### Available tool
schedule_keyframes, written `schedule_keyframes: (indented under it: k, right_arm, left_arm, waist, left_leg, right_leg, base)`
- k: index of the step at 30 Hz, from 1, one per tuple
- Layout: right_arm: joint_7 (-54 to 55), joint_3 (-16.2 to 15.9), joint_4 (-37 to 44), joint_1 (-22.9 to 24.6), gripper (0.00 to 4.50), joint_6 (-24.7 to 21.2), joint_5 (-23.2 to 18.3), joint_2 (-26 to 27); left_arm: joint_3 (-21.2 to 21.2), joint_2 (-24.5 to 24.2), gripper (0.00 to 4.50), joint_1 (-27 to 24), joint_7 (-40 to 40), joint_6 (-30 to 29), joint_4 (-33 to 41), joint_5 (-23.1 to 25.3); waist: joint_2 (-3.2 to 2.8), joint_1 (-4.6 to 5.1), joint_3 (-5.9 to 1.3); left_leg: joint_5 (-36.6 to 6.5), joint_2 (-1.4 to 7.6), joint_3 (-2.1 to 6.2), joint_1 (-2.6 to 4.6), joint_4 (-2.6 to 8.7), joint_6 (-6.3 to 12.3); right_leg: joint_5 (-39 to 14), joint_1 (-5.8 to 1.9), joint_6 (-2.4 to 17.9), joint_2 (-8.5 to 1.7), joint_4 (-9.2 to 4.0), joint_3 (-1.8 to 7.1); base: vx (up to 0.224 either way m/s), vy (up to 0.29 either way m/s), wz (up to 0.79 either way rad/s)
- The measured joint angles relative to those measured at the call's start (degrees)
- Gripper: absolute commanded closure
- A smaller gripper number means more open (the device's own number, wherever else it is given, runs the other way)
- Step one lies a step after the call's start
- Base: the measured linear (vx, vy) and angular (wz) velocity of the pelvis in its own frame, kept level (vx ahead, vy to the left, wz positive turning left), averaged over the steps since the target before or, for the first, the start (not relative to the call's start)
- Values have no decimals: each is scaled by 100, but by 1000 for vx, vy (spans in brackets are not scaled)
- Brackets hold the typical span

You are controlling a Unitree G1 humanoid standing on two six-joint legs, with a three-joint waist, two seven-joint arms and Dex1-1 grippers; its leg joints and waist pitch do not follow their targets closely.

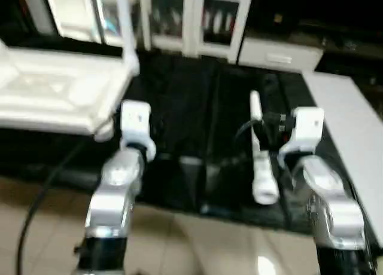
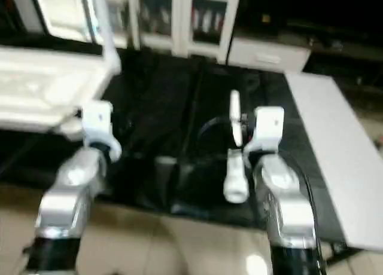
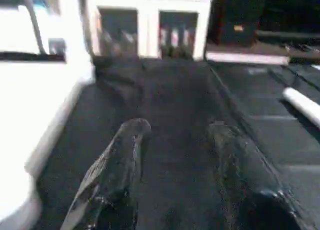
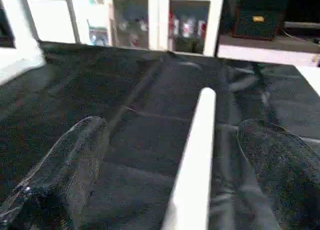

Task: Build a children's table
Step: Rotate table base, then pick table leg

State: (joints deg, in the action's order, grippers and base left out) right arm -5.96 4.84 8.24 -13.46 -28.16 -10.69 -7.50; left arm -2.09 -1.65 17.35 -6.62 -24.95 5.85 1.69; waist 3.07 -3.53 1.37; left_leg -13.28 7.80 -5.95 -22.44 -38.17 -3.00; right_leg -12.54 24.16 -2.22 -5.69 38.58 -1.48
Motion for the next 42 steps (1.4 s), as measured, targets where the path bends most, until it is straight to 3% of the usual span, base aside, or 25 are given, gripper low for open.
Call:
schedule_keyframes:
  k: [3, 5, 7, 11, 14, 20, 23, 26, 29, 37, 42]
  right_arm:
    - [-24, -188, 0, 5, 0, -19, -17, 66]
    - [-24, -196, 0, 5, 0, -21, -17, 66]
    - [-24, -195, 0, 4, 0, -28, -17, 66]
    - [-58, -195, 0, -27, 0, -129, -16, 53]
    - [-49, -200, -54, -248, 0, -451, -14, -32]
    - [-104, -15, -841, -1089, 0, -1507, -131, -391]
    - [-177, 20, -1432, -1436, 0, -1859, -121, -616]
    - [-143, 126, -1836, -1786, 0, -2184, -66, -733]
    - [-201, -81, -2233, -2107, 0, -2818, 37, -1045]
    - [-445, -67, -2931, -2115, 0, -3580, -125, -1000]
    - [-455, 56, -3088, -2115, 52, -3748, -209, -1035]
  left_arm:
    - [-219, -30, 233, -69, -12, 31, 11, -54]
    - [-220, -58, 233, -94, -29, 42, 11, -52]
    - [-171, -99, 233, -94, -49, 66, 14, -30]
    - [-113, -143, 233, -103, -66, 85, 18, -43]
    - [129, -356, 233, -161, -322, 80, 74, -24]
    - [779, -1094, 233, -421, -1975, -59, 440, -572]
    - [1116, -1785, 233, -558, -3068, -204, 841, -976]
    - [1334, -2171, 233, -559, -3726, -442, 1108, -1256]
    - [1455, -2438, 233, -537, -4192, -714, 1398, -1562]
    - [1538, -2551, 233, -411, -4398, -903, 1587, -1732]
    - [1554, -2566, 221, -390, -4380, -1000, 1670, -1786]
  waist:
    - [-25, 109, 69]
    - [-11, 142, 89]
    - [16, 161, 104]
    - [55, 176, 118]
    - [57, 176, 119]
    - [75, 152, 107]
    - [91, 144, 109]
    - [107, 138, 116]
    - [153, 129, 116]
    - [240, 94, 145]
    - [258, 57, 145]
  left_leg:
    - [34, 131, -82, 25, 77, -70]
    - [35, 140, -129, 46, 109, -68]
    - [35, 139, -171, 46, 133, -68]
    - [38, 150, -197, 40, 138, -70]
    - [50, 172, -207, 38, 141, -88]
    - [166, 216, -247, 21, 243, -141]
    - [208, 223, -286, 24, 318, -115]
    - [212, 231, -312, 24, 330, -115]
    - [217, 241, -331, 37, 330, -124]
    - [254, 314, -416, 55, 323, -184]
    - [274, 323, -416, 56, 324, -216]
  right_leg:
    - [94, -164, 138, 72, -330, -58]
    - [116, -227, 139, 49, -424, -68]
    - [118, -231, 133, 31, -460, -59]
    - [154, -215, 70, 23, -462, -54]
    - [213, -195, -19, 29, -441, -55]
    - [223, -87, 37, 51, -352, -70]
    - [195, -47, 77, 57, -338, -73]
    - [183, -25, 99, 63, -323, -70]
    - [181, -30, 102, 63, -316, -68]
    - [190, -32, 111, 53, -264, -73]
    - [194, -25, 106, 60, -241, -80]
  base:
    - [-63, 66, 7]
    - [-51, 72, 10]
    - [0, 0, 0]
    - [0, 0, 0]
    - [0, 0, 0]
    - [9, -8, 0]
    - [34, -25, 0]
    - [0, 0, 0]
    - [0, 0, 0]
    - [0, 0, 0]
    - [0, 0, 0]
